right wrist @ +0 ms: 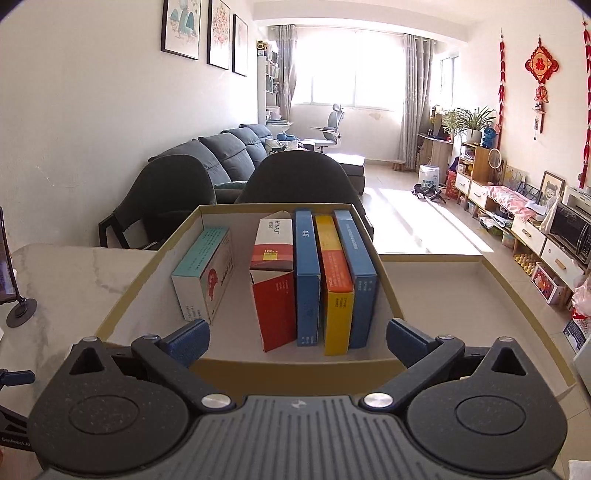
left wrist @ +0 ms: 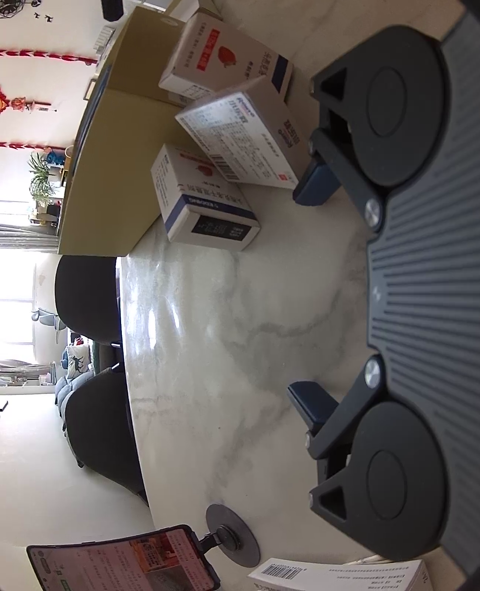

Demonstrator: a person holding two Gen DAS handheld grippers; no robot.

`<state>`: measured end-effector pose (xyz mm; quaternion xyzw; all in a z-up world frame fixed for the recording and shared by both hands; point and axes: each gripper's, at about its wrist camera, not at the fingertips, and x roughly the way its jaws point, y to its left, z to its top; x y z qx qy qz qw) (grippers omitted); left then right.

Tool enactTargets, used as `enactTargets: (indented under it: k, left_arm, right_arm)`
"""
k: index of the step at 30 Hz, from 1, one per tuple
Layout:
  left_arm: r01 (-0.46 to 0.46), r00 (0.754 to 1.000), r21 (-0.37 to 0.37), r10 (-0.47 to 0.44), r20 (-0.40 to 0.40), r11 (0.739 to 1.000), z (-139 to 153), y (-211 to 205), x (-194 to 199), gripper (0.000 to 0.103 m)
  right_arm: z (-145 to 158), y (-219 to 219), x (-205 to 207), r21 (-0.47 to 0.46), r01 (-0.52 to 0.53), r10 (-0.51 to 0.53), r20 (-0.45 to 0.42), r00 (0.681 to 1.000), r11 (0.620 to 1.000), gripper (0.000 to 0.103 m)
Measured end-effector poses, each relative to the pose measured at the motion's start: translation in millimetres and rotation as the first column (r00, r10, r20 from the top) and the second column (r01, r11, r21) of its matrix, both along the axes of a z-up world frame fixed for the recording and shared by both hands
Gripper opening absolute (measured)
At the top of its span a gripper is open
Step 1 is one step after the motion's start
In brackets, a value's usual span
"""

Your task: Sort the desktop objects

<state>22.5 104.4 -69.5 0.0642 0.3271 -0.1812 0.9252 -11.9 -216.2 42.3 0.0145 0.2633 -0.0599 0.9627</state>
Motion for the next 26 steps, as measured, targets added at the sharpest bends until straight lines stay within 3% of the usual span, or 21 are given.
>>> enactTargets:
  k: [5, 11, 23, 26]
  left_arm:
    - [-0.006, 1.000, 0.008, 0.006, 0.000, 1.000, 0.1, -1.2, 3.1, 0.103]
    - [-0.016, 1.000, 0.004, 0.016, -0.004, 1.000, 0.7, -1.8, 9.7, 0.103]
    - [-0.024, 1.000, -0.001, 0.024, -0.010, 1.000, 1.9, -2.8, 13.7, 0.103]
    - [-0.023, 1.000, -0.001, 0.023, -0.010, 1.000, 1.8, -2.1, 14.9, 0.103]
  right_arm:
    - [-32.8, -12.5, -27.5, 0.003, 0.080, -0.079, -0.065, 0.995, 0.997, 0.102]
    - [-75.5, -19.8, -32.4, 0.018, 0.141, -0.136, -0.172, 0.976, 0.990, 0.102]
    - [-114.3, -14.5, -7.1, 0.089, 0.222, -0.202, -0.190, 0.961, 0.971, 0.102]
    - [-120.4, -4.8, -1.2, 0.049, 0.234, -0.223, -0.169, 0.960, 0.971, 0.103]
